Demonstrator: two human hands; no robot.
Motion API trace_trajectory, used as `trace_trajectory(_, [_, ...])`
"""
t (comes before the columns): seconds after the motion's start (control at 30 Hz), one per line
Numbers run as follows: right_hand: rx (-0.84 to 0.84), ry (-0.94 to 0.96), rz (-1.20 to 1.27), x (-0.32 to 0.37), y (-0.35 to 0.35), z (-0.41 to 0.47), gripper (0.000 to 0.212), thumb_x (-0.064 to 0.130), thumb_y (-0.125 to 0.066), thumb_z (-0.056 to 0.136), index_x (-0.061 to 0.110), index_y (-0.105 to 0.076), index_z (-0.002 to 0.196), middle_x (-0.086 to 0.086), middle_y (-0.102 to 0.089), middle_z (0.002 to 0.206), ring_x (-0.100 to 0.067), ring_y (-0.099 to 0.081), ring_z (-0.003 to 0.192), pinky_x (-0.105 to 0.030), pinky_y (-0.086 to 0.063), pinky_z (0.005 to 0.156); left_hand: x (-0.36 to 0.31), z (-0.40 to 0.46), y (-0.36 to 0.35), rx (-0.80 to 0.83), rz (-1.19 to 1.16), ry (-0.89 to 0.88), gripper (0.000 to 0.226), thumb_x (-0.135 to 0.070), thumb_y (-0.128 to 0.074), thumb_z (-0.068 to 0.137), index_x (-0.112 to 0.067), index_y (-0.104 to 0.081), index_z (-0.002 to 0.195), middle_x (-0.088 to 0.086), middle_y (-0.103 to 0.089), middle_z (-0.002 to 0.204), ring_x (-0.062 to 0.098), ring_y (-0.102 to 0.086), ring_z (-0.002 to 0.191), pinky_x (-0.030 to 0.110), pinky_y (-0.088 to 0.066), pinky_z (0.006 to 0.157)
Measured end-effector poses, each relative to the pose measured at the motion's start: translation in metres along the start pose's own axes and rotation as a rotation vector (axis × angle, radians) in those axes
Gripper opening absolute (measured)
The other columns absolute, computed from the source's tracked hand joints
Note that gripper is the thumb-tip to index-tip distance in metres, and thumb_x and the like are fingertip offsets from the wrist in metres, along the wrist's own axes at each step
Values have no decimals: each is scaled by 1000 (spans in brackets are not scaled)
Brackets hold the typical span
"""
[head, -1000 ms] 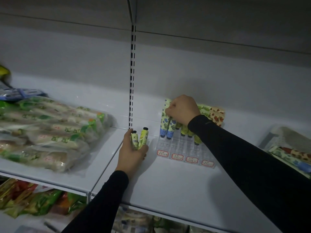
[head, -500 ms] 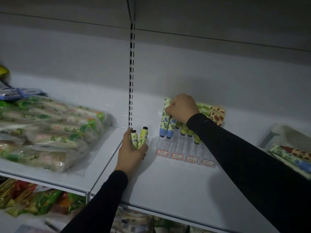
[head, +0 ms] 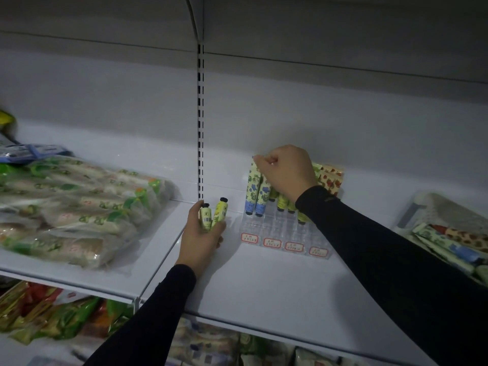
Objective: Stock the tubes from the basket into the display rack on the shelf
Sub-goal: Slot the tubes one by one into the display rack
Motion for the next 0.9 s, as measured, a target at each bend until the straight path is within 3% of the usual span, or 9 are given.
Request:
trace_trajectory(0.1, [73, -13, 76, 1, 9, -24, 56, 36, -58, 94, 14, -34, 48, 1, -30, 46, -12, -28, 43, -20, -35, 54, -9, -8, -2, 17, 19, -29, 53, -11, -61, 92, -35, -42, 136, 8, -61, 115, 15, -61, 67, 18, -45, 49])
trace_trajectory(0.17, [197, -73, 134, -5, 6, -41, 50, 41, -57, 94, 9, -49, 57, 1, -44, 53, -13, -40, 49, -24, -44, 61, -16, -14, -6, 71, 24, -60, 58, -7, -65, 89, -35, -43, 136, 8, -59, 121, 18, -62, 78, 17, -47, 55])
trace_trajectory(0.23, [326, -164, 177, -12, 1, -55, 43, 51, -54, 94, 11, -70, 90, 2, -67, 84, -12, -60, 75, -30, -51, 78, -29, -21, -13, 144, 50, -99, 62, -4, -71, 85, -35, -46, 134, 6, -61, 115, 10, -63, 78, 16, -47, 59])
trace_trajectory(0.3, [440, -258, 263, -16, -1, -66, 52, 59, -51, 92, 18, -63, 121, 3, -66, 115, -12, -66, 93, -28, -52, 79, -43, -27, -21, 222, 44, -126, 64, 0, -74, 82, -33, -50, 132, 2, -63, 109, 0, -62, 72, 15, -48, 60])
trace_trajectory(0.33, [484, -314, 345, -16, 0, -71, 53, 59, -51, 91, 19, -60, 125, 3, -65, 116, -12, -68, 91, -25, -52, 73, -50, -28, -25, 263, 39, -137, 65, 1, -75, 80, -33, -51, 130, 1, -63, 107, 0, -63, 72, 16, -49, 62])
trace_trajectory(0.5, [524, -468, 691, -23, 10, -83, 29, 34, -65, 91, 8, -68, 104, -3, -69, 86, -8, -69, 66, -16, -54, 59, -63, -36, -44, 388, 50, -116, 64, -18, -84, 74, -43, -54, 125, 14, -64, 104, 20, -61, 77, 26, -50, 64])
trace_trajectory(0.63, [448, -588, 880, -39, 23, -89, 26, 17, -69, 90, -2, -65, 107, -13, -69, 96, -16, -70, 74, -20, -58, 65, -58, -38, -45, 387, -7, 2, 46, -22, -77, 85, -31, -57, 125, 14, -63, 92, 17, -55, 61, 25, -42, 50])
trace_trajectory(0.73, [368, -643, 1027, -49, 34, -93, 16, 8, -66, 90, -3, -63, 101, -12, -68, 91, -18, -70, 77, -23, -60, 71, -56, -37, -46, 329, -216, 136, 36, -10, -73, 87, -16, -61, 121, 10, -63, 79, 20, -53, 57, 29, -41, 48])
trace_trajectory(0.9, [423, -632, 998, -53, 40, -106, 31, 4, -66, 89, -10, -57, 116, -10, -66, 96, -17, -69, 78, -24, -60, 73, -65, -31, -54, 248, -352, 165, 33, 3, -69, 87, -6, -60, 117, 9, -66, 80, 17, -58, 58, 25, -44, 47])
Point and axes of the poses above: each hand's wrist, its own z-axis towards the middle knuckle, its own y-axis out of the back of the hand, x = y × z, the point moved 3 cm from there along z, towards the middle knuckle
